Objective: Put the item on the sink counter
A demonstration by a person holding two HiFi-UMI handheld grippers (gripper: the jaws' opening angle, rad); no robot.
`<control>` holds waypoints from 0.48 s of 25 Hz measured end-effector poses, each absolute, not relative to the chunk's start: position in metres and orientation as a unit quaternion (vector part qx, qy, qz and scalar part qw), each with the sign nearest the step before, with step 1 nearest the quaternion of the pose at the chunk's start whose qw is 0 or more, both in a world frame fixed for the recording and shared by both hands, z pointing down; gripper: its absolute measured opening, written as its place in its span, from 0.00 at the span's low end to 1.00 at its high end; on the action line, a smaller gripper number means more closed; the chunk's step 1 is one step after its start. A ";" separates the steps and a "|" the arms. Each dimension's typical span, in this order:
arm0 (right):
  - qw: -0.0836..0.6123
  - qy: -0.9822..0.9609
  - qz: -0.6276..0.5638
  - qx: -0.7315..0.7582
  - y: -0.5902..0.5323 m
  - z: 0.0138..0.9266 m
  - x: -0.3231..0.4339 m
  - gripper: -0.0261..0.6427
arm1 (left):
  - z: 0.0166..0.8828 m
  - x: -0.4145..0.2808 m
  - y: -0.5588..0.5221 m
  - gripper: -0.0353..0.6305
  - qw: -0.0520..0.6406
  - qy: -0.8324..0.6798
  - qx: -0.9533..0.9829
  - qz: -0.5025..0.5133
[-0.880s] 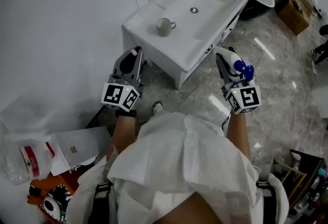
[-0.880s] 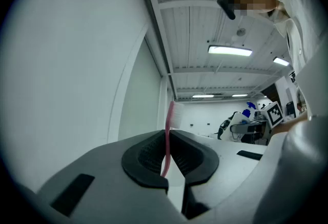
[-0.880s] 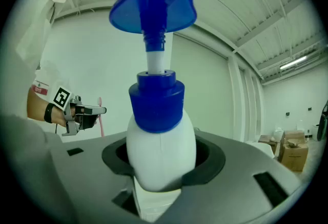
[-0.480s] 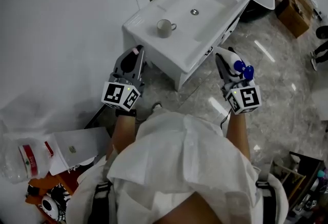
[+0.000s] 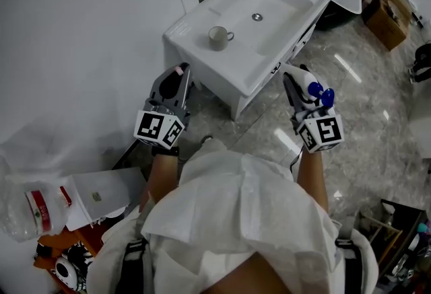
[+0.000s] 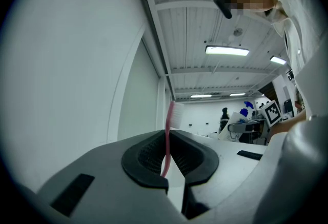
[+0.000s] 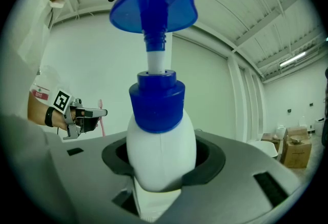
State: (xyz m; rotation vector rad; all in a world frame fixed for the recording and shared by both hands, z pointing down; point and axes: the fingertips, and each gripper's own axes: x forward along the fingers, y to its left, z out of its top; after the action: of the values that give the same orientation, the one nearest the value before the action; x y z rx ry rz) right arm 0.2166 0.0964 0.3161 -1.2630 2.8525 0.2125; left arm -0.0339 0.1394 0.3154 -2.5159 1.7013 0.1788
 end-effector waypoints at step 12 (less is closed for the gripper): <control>0.000 0.913 0.054 -0.404 0.098 0.322 0.219 0.33 | 0.323 -0.030 0.141 0.10 0.031 0.557 -0.828 0.059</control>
State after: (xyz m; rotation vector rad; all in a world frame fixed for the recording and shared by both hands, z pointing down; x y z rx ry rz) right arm 0.2192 0.0983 0.3219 -1.2694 2.8683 0.1691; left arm -0.0302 0.1406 0.3227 -2.5510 1.7156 0.1832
